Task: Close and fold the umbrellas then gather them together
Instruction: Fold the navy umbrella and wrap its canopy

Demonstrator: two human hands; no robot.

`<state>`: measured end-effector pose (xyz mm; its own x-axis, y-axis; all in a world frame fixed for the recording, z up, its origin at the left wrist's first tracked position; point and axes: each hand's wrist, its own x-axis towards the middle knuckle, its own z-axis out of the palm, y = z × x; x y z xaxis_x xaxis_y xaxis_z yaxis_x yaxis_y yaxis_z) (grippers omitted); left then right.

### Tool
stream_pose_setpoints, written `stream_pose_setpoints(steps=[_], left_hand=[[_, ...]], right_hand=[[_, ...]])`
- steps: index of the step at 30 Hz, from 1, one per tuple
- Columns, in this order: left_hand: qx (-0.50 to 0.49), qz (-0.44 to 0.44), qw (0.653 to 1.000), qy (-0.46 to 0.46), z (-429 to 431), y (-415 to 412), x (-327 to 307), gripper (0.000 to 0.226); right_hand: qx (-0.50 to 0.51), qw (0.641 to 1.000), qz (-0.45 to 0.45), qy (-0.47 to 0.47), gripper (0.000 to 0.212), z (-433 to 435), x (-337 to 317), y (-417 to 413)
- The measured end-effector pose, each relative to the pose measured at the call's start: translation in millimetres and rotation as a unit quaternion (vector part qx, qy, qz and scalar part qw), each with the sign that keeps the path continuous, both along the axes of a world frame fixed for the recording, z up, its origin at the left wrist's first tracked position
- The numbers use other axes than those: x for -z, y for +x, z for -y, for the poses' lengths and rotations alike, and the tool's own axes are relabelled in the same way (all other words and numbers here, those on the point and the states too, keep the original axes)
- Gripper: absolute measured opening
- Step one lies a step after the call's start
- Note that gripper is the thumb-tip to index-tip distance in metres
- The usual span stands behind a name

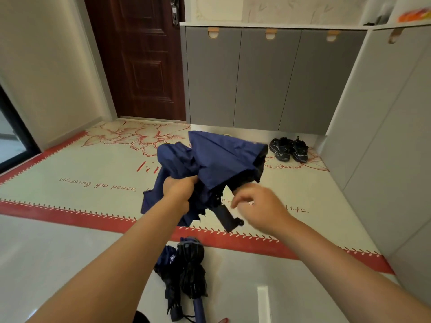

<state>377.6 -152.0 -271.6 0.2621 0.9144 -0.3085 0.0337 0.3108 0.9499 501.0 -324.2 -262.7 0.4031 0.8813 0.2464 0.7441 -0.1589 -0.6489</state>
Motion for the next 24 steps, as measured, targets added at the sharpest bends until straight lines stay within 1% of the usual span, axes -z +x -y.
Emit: stream_pose_setpoints(steps=[1, 2, 3, 4, 5, 6, 7, 8, 9, 10, 11, 13, 15, 16, 17, 21, 23, 24], left_hand=[[0.009, -0.021, 0.999, 0.038, 4, 1, 0, 0.021], [0.017, -0.041, 0.996, 0.079, 8, 2, 0, 0.023], [0.028, -0.061, 0.991, 0.116, 11, 3, 0, 0.027], [0.042, -0.079, 0.986, 0.143, 14, 5, 1, 0.033], [0.059, -0.099, 0.979, 0.165, 17, 6, 2, 0.039], [0.071, -0.117, 0.973, 0.187, 21, 8, 2, 0.043], [0.082, -0.13, 0.966, 0.206, 26, 11, 2, 0.045], [0.093, -0.137, 0.961, 0.223, 30, 13, 1, 0.047], [0.104, -0.14, 0.955, 0.238, 34, 16, 1, 0.05], [0.114, -0.14, 0.95, 0.253, 39, 18, 0, 0.052], [0.127, -0.138, 0.945, 0.269, 42, 19, -1, 0.054], [0.161, -0.128, 0.936, 0.287, 47, 20, -1, 0.057], [0.201, -0.112, 0.93, 0.287, 52, 19, -2, 0.06], [0.221, -0.108, 0.926, 0.287, 54, 18, -2, 0.062], [0.241, -0.108, 0.92, 0.289, 56, 18, -1, 0.063], [0.333, -0.1, 0.892, 0.288, 68, 15, 0, 0.07], [0.362, -0.12, 0.871, 0.31, 69, 13, -4, 0.076], [0.358, -0.137, 0.863, 0.329, 67, 12, -9, 0.072]], right_hand=[[0.048, 0.995, 0.034, 0.085, 0.035, 1, -10, 2], [0.077, 0.979, 0.073, 0.175, 0.033, 3, -18, 4], [0.089, 0.96, 0.099, 0.245, 0.029, 4, -25, 4], [0.09, 0.951, 0.105, 0.278, 0.025, 3, -29, 3], [0.088, 0.955, 0.088, 0.268, 0.02, 1, -32, -2], [0.091, 0.971, 0.058, 0.214, 0.019, -3, -30, -6], [0.099, 0.987, 0.016, 0.126, 0.03, -5, -26, -9], [0.103, 0.993, -0.042, 0.04, 0.049, -8, -19, -10], [0.103, 0.989, -0.104, -0.017, 0.066, -10, -13, -10], [0.1, 0.981, -0.158, -0.044, 0.077, -12, -10, -10], [0.095, 0.973, -0.206, -0.047, 0.081, -13, -7, -9], [0.095, 0.949, -0.301, -0.019, 0.084, -16, -3, -3], [0.101, 0.914, -0.393, 0.017, 0.095, -19, 0, 0], [0.105, 0.9, -0.422, 0.03, 0.099, -20, 2, 2], [0.11, 0.893, -0.436, 0.039, 0.096, -21, 4, 3], [0.165, 0.88, -0.441, 0.06, 0.06, -21, 12, 10], [0.198, 0.878, -0.429, 0.072, 0.039, -19, 11, 18], [0.209, 0.875, -0.428, 0.085, 0.029, -18, 10, 24]])
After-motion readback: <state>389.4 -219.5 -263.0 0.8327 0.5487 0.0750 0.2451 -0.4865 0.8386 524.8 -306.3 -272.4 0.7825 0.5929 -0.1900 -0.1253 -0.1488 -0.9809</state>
